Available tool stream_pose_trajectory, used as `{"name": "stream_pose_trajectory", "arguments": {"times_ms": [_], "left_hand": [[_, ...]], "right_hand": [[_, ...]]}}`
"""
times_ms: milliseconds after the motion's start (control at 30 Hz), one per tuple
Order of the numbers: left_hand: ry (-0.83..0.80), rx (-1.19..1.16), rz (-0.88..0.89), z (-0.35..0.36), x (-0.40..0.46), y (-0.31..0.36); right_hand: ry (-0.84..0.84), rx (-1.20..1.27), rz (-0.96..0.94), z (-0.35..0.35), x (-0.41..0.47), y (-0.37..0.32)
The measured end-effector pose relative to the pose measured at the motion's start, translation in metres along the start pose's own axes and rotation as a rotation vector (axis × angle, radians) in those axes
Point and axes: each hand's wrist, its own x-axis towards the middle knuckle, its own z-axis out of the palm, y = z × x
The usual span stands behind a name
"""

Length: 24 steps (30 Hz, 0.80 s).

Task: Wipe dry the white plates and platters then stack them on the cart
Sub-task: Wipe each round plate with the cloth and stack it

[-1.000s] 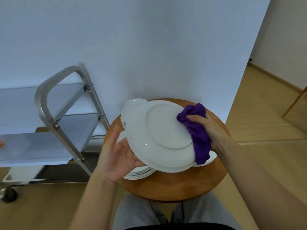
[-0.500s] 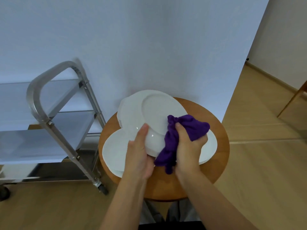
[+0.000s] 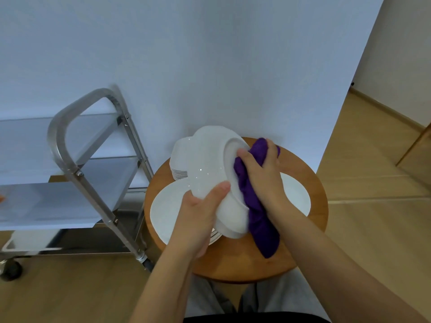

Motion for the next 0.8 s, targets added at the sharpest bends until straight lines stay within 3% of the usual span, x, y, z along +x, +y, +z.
{"name": "stream_pose_trajectory", "arguments": {"times_ms": [133, 333, 533, 667, 733, 800], "left_hand": [[0.018, 0.029, 0.019, -0.006, 0.000, 0.003], [0.101, -0.182, 0.013, -0.015, 0.000, 0.001], [0.177, -0.289, -0.050, -0.025, -0.005, -0.007], [0.150, -0.167, -0.082, -0.027, -0.008, -0.010], [0.191, 0.106, -0.093, -0.025, -0.008, -0.015], [0.130, 0.401, -0.040, -0.021, -0.010, -0.021]], "right_hand": [[-0.122, -0.046, -0.165, 0.013, -0.016, -0.009], [-0.413, -0.063, -0.453, 0.012, -0.054, -0.008], [-0.270, -0.119, -0.732, -0.005, -0.051, 0.049], [-0.218, -0.154, -0.521, -0.011, -0.034, 0.055], [-0.210, -0.065, -0.251, -0.002, -0.029, 0.042], [-0.222, 0.156, 0.068, 0.006, -0.025, 0.027]]}}
